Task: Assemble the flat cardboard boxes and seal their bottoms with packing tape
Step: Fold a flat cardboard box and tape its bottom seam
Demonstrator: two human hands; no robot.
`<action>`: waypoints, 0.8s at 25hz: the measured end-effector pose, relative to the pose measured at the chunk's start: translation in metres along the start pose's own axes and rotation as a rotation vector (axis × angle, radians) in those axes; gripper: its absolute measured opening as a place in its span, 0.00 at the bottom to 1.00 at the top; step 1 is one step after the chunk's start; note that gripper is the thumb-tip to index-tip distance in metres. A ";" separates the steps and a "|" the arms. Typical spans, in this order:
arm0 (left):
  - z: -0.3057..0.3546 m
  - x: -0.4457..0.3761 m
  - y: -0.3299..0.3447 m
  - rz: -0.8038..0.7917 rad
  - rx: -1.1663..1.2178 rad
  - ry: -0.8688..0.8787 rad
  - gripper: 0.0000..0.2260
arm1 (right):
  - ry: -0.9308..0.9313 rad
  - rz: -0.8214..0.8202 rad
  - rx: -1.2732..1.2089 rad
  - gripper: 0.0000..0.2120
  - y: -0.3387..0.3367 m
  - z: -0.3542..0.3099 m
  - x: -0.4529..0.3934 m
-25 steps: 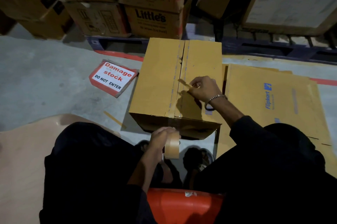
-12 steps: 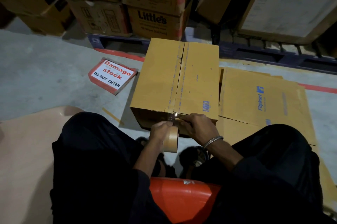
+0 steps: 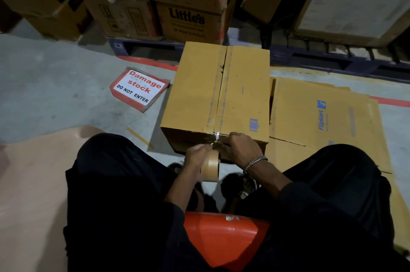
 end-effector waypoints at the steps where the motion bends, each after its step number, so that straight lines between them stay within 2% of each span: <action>1: -0.002 -0.001 0.000 -0.008 -0.001 -0.012 0.08 | 0.005 -0.017 0.030 0.10 0.002 0.004 0.000; 6: -0.008 -0.003 -0.013 0.010 -0.060 -0.043 0.10 | 0.058 -0.203 -0.075 0.11 -0.019 0.036 0.012; 10: 0.006 0.005 -0.036 0.082 -0.134 -0.012 0.11 | 0.058 -0.126 -0.375 0.13 -0.042 0.035 -0.001; 15: 0.084 0.033 -0.065 0.160 -0.528 0.287 0.08 | 0.040 -0.001 -0.213 0.36 -0.016 0.010 -0.036; 17: 0.111 0.046 -0.080 0.200 -0.597 0.387 0.08 | 0.016 0.062 -0.164 0.38 -0.008 0.005 -0.044; 20: 0.121 0.051 -0.089 0.163 -0.539 0.416 0.07 | -0.037 0.090 -0.089 0.33 -0.002 0.003 -0.052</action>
Point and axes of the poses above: each hand's wrist, its own x-axis away from the middle knuckle, its own y-axis out of the palm, z = x × y, the point moved 10 cm from there along -x, towards the middle knuckle, and after that the axes turned 5 degrees about y, right-handed, at the moved point
